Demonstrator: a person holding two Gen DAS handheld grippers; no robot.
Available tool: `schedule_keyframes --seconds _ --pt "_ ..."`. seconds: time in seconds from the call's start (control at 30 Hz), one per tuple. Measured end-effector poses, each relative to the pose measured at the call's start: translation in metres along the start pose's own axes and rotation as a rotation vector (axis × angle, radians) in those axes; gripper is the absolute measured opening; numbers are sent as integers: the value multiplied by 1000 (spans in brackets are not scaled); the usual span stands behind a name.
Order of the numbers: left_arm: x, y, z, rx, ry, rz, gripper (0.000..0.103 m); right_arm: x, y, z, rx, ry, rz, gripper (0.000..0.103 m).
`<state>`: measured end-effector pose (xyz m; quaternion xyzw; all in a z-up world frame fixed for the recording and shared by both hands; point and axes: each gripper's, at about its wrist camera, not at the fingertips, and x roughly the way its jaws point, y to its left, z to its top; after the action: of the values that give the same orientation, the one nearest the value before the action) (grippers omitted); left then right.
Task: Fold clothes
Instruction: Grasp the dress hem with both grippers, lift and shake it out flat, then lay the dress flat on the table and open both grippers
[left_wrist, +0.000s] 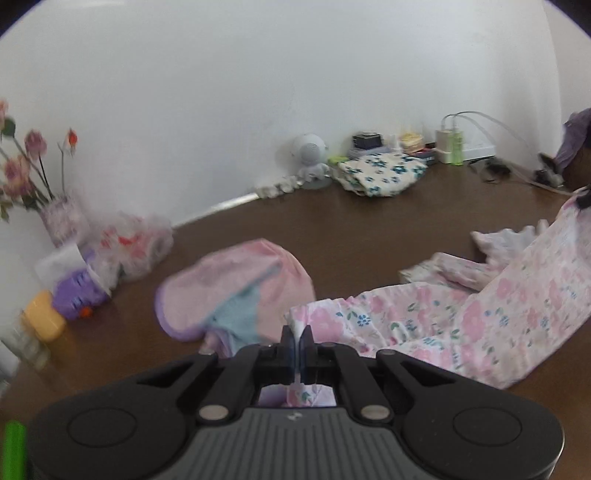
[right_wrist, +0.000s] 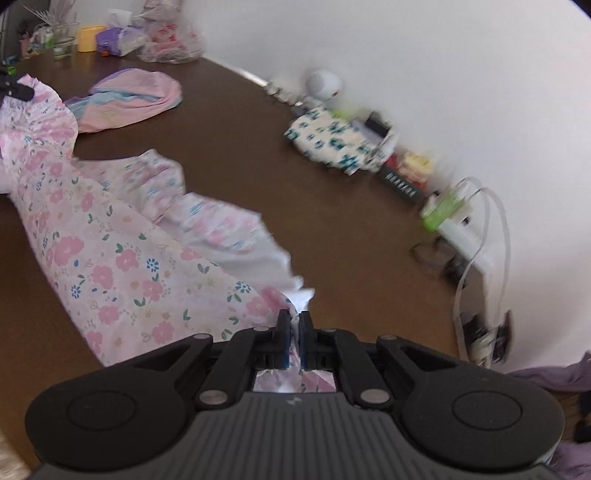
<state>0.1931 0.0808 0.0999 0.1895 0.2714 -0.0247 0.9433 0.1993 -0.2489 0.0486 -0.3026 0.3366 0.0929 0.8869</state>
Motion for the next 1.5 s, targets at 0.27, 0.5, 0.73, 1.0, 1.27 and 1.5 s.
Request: schedule_keyframes --seconds 0.27,0.5,0.73,1.0,1.27,1.5 --pt "-54 -2 107 102 -444 135 2 -53 -69 71 -69 -209 -419 3" --pt "-81 -20 2 212 -375 4 2 -77 -19 -1 -219 -253 -335 3" --pt "-58 -51 -131 186 -16 -180 7 -42 55 -108 -194 -50 53 3" --pt "-101 -35 -95 -25 -63 -344 71 -61 27 -108 91 -57 272 52" --pt "-42 -128 -27 14 66 -581 76 -45 21 -111 185 26 336 63" --pt "37 -176 -11 -96 245 -635 67 -42 21 -130 162 38 330 64"
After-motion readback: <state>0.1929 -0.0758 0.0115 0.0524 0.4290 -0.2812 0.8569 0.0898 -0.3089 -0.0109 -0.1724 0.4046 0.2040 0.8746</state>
